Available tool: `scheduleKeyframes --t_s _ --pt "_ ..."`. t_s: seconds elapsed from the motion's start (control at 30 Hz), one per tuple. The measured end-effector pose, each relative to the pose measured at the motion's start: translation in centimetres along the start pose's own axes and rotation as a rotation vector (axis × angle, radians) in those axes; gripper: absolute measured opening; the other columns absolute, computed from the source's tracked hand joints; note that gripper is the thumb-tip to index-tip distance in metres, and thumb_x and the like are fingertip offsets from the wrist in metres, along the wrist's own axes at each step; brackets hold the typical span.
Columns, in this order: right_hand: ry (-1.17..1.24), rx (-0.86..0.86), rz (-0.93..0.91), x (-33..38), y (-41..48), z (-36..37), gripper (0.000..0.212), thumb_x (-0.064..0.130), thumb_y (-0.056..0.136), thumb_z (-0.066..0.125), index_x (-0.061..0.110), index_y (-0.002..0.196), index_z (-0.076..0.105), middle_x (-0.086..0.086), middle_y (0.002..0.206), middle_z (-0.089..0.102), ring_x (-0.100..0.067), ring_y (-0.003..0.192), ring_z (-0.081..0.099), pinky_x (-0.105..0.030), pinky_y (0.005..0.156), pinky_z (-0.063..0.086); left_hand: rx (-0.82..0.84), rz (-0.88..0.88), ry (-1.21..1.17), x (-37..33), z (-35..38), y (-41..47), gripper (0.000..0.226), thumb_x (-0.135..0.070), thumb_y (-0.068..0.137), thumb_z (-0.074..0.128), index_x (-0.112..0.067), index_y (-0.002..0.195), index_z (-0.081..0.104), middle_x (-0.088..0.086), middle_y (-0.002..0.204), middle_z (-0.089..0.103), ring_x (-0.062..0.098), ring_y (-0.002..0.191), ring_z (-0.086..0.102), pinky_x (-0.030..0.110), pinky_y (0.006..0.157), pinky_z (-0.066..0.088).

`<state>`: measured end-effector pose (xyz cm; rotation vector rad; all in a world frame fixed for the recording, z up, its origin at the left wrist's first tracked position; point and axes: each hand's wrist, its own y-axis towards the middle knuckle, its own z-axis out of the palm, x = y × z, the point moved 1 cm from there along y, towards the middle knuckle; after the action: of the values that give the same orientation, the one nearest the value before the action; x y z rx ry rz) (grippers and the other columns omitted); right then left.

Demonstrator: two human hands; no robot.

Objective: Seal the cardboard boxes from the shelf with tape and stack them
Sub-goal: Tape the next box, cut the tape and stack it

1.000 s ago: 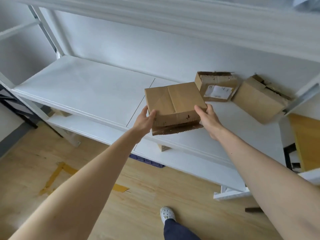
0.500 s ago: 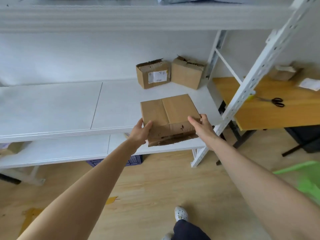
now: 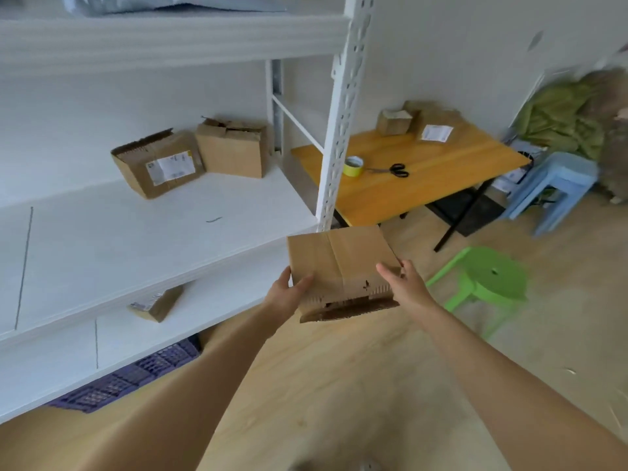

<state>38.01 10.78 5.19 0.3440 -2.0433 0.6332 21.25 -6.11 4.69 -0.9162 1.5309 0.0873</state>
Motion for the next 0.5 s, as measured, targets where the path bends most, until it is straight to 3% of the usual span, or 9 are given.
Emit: scheduleKeyframes --t_s 0.1,0.2,0.33,0.5 --pt "0.03 -0.055 0.041 -1.9 1.2 -3.6 0.064 0.048 0.095 0.054 0.018 0.146 0.03 0.006 0.125 0.042 -0.015 0.111 0.043 -0.032 0.088 0.035 0.06 -0.007 0.029 -1.8 3.9 1.8 0.064 -0.052 0.093 0.05 -0.029 0.148 0.027 0.006 0.132 0.055 0.027 0.111 0.056 0.041 0.098 0.046" --pt "0.078 -0.106 0.069 -3.3 3.3 -7.0 0.06 0.045 0.096 0.055 0.019 0.145 0.033 0.008 0.118 0.043 -0.013 0.106 0.043 -0.031 0.088 0.036 0.11 0.009 0.063 -4.0 7.6 3.8 0.061 -0.051 0.094 0.048 -0.029 0.147 0.028 0.005 0.128 0.057 0.024 0.1 0.06 0.034 0.083 0.051" --pt "0.113 -0.106 0.076 -4.3 7.6 -11.5 0.058 0.045 0.096 0.056 0.019 0.144 0.035 0.008 0.117 0.046 -0.013 0.106 0.044 -0.031 0.088 0.037 0.101 0.021 0.083 -7.0 12.3 7.6 0.061 -0.046 0.095 0.05 -0.029 0.149 0.028 0.007 0.129 0.056 0.03 0.114 0.056 0.045 0.102 0.044" --pt "0.102 -0.074 0.048 -4.1 15.2 -17.0 0.054 0.045 0.096 0.054 0.02 0.141 0.037 0.005 0.124 0.05 -0.014 0.105 0.046 -0.032 0.087 0.037 0.054 0.004 0.083 -11.5 17.8 13.3 0.06 -0.047 0.094 0.05 -0.027 0.147 0.031 0.002 0.116 0.059 0.022 0.098 0.059 0.041 0.099 0.046"
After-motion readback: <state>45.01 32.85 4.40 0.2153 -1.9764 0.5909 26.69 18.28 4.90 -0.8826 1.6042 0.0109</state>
